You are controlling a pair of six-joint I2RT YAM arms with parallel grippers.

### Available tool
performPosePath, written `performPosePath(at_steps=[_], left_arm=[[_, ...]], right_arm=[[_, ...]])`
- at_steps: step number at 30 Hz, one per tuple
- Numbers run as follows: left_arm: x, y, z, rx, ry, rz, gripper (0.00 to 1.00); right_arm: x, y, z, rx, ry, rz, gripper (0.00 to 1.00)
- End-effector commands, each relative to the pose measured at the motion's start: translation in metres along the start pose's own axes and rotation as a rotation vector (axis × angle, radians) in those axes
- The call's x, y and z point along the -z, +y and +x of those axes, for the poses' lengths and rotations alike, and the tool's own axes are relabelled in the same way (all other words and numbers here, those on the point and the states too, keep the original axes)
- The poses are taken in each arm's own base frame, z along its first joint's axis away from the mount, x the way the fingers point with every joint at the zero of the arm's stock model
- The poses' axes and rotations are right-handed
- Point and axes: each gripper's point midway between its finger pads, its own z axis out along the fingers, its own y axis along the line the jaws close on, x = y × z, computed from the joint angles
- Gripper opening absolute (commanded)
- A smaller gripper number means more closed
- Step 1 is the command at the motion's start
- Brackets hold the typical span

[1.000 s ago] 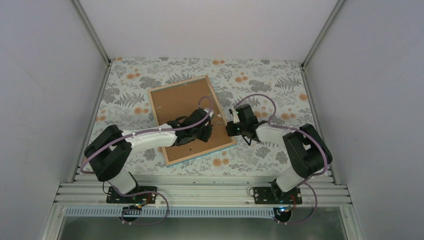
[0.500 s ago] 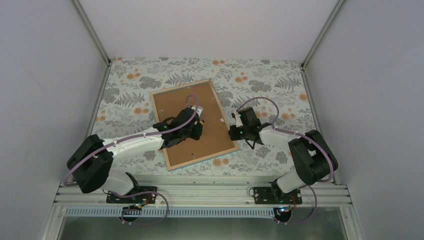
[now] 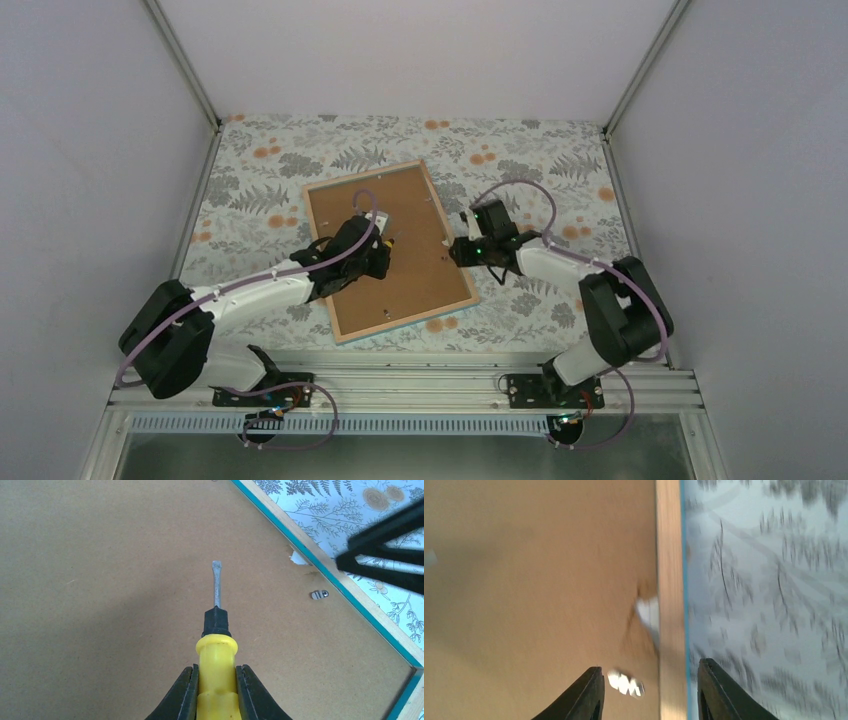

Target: Take the photo out of the frame

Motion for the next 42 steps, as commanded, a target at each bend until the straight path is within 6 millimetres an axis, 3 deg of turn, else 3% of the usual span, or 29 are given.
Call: performPosePath(at_steps=[1, 8, 15, 25, 33, 36, 42], left_arm=[[0.006, 0.002, -0.007, 0.02, -0.04, 0.017, 0.02], [0.004, 0.008, -0.005, 0.03, -0.045, 0.024, 0.02], [0.001, 0.011, -0.007, 0.024, -0.047, 0.032, 0.02], [-0.006, 0.004, -0.015, 0.01, -0.047, 0.055, 0.02], [-0.012, -0.002, -0.019, -0.007, -0.041, 0.078, 0.02], [-0.018, -0.006, -0.02, -0.014, -0.03, 0.087, 0.02], [-0.029, -0.012, -0.029, -0.025, -0.029, 0.101, 0.02]], right_arm=[[-0.011, 0.006, -0.05, 0.044, -0.081, 0.018, 0.39], [-0.044, 0.007, -0.09, 0.06, -0.097, 0.039, 0.37], [-0.074, -0.006, -0.103, 0.056, -0.074, 0.086, 0.34], [-0.09, -0.022, -0.087, 0.056, -0.029, 0.133, 0.3], [-0.096, -0.023, -0.068, 0.059, 0.011, 0.11, 0.14], [-0.094, -0.023, -0.058, 0.052, 0.022, 0.099, 0.07], [-0.084, -0.02, -0.041, 0.042, 0.03, 0.071, 0.05]])
